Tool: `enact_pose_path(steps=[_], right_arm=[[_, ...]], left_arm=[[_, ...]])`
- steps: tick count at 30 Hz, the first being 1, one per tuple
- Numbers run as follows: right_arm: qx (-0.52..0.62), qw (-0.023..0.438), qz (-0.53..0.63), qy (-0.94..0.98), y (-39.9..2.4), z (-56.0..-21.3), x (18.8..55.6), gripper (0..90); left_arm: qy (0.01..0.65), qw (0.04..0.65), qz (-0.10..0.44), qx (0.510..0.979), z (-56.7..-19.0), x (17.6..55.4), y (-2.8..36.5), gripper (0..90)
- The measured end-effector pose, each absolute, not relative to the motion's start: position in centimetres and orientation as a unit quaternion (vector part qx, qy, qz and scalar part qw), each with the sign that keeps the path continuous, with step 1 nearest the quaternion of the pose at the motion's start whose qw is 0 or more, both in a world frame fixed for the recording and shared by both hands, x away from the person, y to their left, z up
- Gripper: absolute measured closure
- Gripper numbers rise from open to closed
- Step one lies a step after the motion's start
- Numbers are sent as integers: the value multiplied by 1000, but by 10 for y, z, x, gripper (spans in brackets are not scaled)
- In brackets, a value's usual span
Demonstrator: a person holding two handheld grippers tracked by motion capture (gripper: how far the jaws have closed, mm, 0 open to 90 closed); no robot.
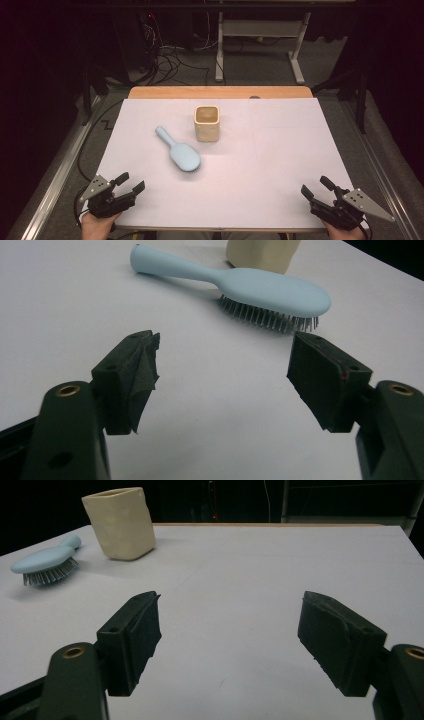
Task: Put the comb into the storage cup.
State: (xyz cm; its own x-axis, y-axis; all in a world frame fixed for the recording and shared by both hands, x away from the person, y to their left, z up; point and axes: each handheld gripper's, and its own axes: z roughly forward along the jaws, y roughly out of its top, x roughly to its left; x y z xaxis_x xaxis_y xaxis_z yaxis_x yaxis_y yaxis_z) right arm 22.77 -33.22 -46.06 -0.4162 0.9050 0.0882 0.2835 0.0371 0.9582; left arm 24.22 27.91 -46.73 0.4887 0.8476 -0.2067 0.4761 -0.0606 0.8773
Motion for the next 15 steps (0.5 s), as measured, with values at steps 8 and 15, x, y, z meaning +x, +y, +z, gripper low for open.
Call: enact_pose_path(steps=[8,15], right_arm=[[452,295,525,658,-331,-460,227,255],[452,297,525,657,-331,-460,227,255]], left_arm=[[471,501,185,703,-467,241,279,287],[470,501,185,703,-467,241,279,288]])
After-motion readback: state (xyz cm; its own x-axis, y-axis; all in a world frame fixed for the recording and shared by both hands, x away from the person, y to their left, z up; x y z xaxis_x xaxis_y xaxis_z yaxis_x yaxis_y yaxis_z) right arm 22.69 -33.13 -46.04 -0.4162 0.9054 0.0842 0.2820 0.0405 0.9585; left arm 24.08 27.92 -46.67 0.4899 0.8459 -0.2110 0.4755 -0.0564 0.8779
